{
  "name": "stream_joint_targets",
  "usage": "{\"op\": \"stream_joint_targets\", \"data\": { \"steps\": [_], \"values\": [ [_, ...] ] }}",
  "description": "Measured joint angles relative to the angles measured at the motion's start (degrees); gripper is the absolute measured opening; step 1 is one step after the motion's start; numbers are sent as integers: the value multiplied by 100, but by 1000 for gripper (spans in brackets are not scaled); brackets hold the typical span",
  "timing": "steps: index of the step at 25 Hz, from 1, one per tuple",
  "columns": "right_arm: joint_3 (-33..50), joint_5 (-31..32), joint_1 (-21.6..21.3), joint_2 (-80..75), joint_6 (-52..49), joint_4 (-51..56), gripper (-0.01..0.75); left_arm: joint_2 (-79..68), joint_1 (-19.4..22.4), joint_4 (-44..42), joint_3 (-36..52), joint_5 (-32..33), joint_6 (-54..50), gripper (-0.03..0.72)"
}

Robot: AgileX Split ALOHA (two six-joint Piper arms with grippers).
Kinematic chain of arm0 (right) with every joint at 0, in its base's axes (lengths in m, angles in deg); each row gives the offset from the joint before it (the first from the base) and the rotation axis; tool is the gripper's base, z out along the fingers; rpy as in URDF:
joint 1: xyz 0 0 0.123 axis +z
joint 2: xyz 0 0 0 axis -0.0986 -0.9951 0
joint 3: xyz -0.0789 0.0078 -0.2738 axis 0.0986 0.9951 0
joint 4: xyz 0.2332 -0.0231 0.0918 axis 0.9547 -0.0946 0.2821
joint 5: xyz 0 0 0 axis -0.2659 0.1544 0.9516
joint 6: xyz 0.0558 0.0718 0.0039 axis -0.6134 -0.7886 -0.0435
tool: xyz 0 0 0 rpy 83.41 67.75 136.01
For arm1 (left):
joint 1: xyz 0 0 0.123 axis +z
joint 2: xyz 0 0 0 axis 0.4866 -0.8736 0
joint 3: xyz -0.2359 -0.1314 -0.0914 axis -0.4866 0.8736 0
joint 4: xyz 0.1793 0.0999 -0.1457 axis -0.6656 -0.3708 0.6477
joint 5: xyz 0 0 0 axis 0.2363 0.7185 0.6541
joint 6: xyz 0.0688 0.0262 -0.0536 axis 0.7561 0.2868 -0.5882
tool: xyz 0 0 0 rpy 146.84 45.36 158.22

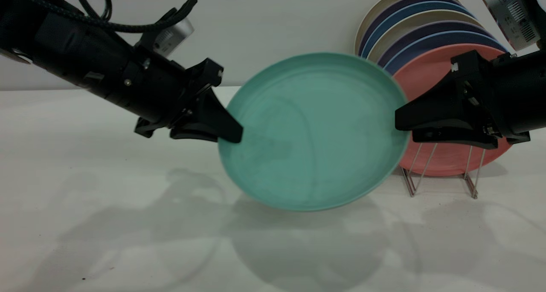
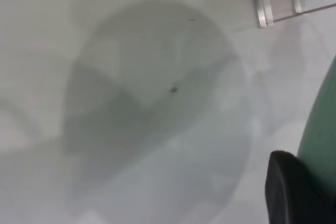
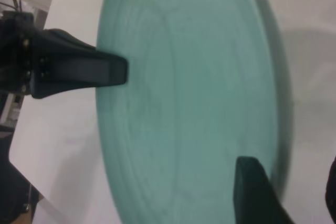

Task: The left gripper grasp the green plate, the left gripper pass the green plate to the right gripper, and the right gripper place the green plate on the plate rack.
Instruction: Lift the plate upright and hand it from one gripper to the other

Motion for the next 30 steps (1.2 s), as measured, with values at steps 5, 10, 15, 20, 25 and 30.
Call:
{"op": "stream_joint_targets", "data": {
  "steps": [5, 10, 15, 20, 25, 30],
  "values": [
    [0, 185, 0, 0, 0, 0, 320, 0, -7, 245, 0, 414, 178, 18],
    [0, 366, 0, 0, -95, 0, 167, 0, -7, 250, 0, 635, 183, 24],
    [0, 54, 0, -1, -155, 17, 67, 4, 5, 356, 0, 774, 120, 61],
    [-7, -65, 0, -1, 136, 49, 68, 4, 170, 485, 0, 1434, 165, 308],
    [-7, -139, 0, -1, 811, 30, 68, 11, 650, 344, 0, 2624, 203, 668],
    [-7, -149, -203, -1, 1753, -12, 68, 108, 1498, -608, 0, 3167, 69, 698]
  ]
}}
